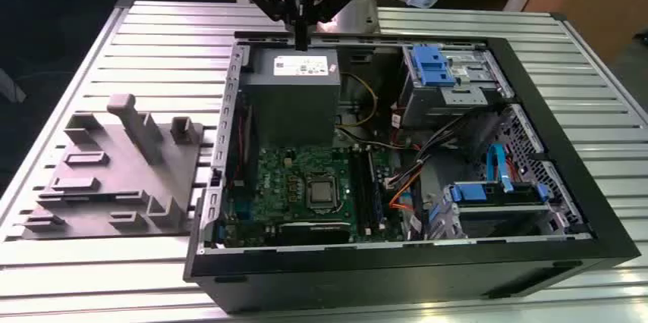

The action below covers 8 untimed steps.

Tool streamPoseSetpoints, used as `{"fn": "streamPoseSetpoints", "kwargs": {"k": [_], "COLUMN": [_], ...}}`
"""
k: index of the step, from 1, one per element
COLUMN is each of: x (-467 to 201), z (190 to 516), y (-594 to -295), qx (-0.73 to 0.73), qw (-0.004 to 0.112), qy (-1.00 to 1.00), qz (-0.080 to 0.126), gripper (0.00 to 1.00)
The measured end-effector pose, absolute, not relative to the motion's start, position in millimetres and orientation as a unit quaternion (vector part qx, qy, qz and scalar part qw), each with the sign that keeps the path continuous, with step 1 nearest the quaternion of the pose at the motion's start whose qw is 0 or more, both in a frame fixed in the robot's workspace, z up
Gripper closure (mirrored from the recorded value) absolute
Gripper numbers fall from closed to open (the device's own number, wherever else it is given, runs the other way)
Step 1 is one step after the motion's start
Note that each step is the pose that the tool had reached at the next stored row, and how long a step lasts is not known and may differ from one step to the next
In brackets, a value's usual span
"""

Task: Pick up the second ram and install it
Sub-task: 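Reach for the second ram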

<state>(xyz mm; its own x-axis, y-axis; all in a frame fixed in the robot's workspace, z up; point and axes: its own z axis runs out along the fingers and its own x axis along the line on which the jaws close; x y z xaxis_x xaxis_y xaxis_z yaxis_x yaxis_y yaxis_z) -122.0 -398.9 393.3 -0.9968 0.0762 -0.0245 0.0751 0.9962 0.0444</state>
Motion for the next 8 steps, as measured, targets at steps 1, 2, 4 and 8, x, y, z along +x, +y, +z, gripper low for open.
{"fn": "streamPoseSetpoints", "kwargs": {"k": [1,2,4,8], "x": [-122.0,-122.0,-122.0,-122.0], "z": [393.3,393.3,393.3,393.3], "y": [-398.9,-398.9,-398.9,-398.9], "qx": [0.038,0.038,0.038,0.038], "qw": [0.013,0.013,0.013,0.013], "qy": [0.999,0.999,0.999,0.999], "qz": [0.022,0.022,0.022,0.022], "gripper": [0.90,0.90,0.90,0.90]}}
